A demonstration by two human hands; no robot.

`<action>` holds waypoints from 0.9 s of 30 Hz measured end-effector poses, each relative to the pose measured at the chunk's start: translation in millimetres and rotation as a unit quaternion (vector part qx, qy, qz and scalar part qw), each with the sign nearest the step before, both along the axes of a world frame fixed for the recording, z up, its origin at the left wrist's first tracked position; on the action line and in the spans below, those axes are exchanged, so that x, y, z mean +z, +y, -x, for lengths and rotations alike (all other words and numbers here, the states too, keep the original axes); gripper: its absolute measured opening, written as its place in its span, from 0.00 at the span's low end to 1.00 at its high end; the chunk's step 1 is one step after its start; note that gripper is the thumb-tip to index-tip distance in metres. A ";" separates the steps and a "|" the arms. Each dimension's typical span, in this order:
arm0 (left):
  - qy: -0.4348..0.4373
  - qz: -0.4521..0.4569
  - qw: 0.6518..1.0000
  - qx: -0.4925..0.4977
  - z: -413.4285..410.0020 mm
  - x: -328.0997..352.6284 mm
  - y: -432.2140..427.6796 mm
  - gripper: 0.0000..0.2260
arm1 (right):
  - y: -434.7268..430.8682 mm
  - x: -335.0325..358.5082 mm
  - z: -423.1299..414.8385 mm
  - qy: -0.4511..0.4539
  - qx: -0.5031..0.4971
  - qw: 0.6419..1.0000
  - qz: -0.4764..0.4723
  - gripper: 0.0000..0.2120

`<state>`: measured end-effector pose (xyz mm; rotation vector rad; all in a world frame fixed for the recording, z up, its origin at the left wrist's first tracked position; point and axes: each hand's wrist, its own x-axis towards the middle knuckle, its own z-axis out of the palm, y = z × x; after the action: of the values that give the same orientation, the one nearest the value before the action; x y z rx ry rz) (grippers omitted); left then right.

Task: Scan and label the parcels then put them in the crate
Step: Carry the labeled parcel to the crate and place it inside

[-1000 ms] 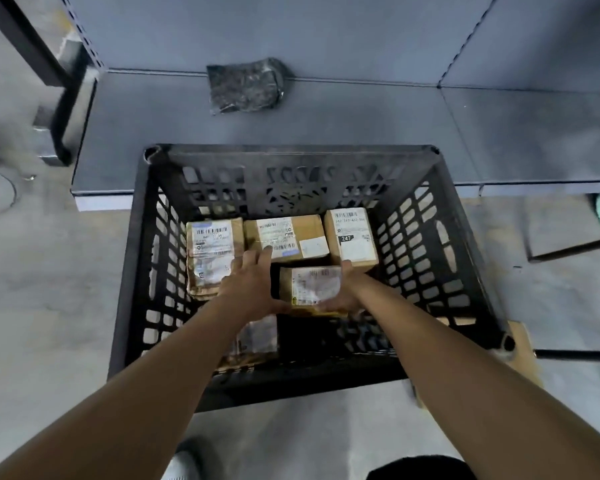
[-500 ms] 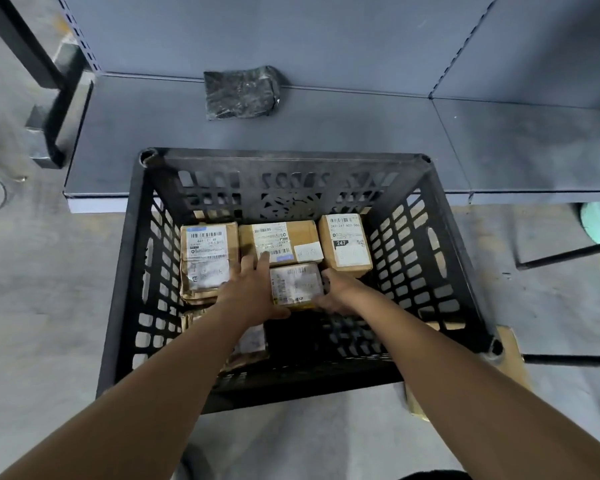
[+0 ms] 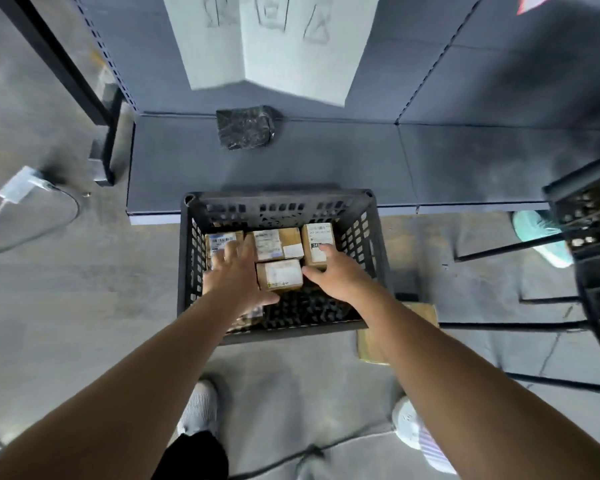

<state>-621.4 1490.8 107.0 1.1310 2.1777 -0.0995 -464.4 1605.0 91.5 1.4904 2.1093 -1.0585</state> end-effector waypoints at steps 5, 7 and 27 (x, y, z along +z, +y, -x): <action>0.000 -0.030 0.999 0.040 -17.1 144.6 -19.5 0.55 | -22.1 146.3 -16.4 0.039 -0.035 0.998 -0.024 0.33; 0.000 -0.040 0.997 0.061 -27.7 203.6 -31.5 0.55 | -34.6 209.9 -24.4 0.064 -0.041 0.996 -0.038 0.32; 0.095 -0.197 0.954 0.206 14.3 532.1 -208.6 0.55 | -184.9 536.8 38.3 0.194 0.124 0.954 -0.190 0.36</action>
<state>-635.7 1282.2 639.1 0.8667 2.6375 0.4447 -502.7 1420.1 628.3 1.1858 2.8221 -0.9473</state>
